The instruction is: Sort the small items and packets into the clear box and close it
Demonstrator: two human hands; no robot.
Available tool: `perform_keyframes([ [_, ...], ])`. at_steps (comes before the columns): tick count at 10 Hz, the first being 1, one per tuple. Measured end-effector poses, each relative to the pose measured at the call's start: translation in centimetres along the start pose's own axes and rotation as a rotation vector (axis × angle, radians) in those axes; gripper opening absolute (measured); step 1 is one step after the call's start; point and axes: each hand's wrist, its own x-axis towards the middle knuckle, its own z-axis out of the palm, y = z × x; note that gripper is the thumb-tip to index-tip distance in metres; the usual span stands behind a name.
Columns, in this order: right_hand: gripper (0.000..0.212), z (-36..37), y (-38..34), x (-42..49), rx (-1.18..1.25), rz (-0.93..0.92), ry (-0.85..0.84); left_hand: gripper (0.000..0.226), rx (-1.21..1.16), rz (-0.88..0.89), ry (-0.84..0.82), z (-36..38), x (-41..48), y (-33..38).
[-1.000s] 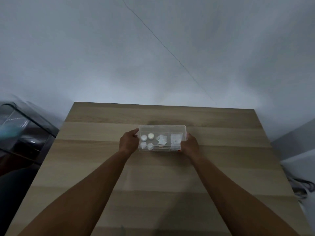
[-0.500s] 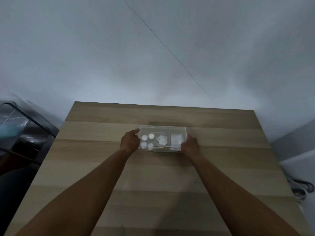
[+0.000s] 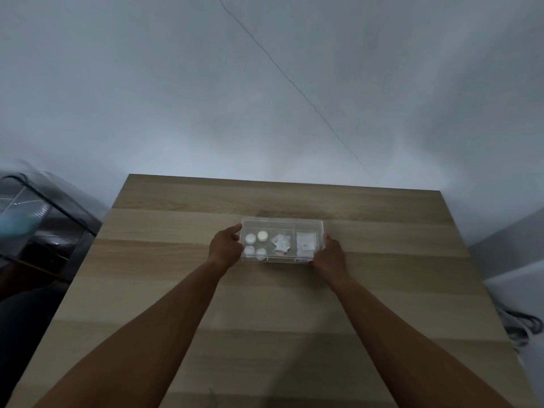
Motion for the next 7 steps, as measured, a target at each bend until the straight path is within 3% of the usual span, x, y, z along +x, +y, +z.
perform_keyframes([
  [4, 0.063, -0.3, -0.1, -0.1, -0.036, -0.009, -0.016, 0.059, 0.027, 0.007, -0.004, 0.2, -0.1, -0.1],
  [5, 0.055, -0.7, 0.0, -0.5, 0.049, -0.019, -0.032, 0.059, -0.024, -0.01, -0.003, 0.2, -0.4, -0.3],
  [6, 0.034, -1.1, 0.4, -0.5, 0.14, -0.005, 0.024, 0.052, -0.11, -0.017, 0.059, 0.3, -0.9, -0.7],
  [7, 0.031, -1.1, 1.3, -1.3, 0.162, 0.007, 0.097, 0.043, -0.104, 0.005, 0.164, 0.4, -2.1, -1.4],
])
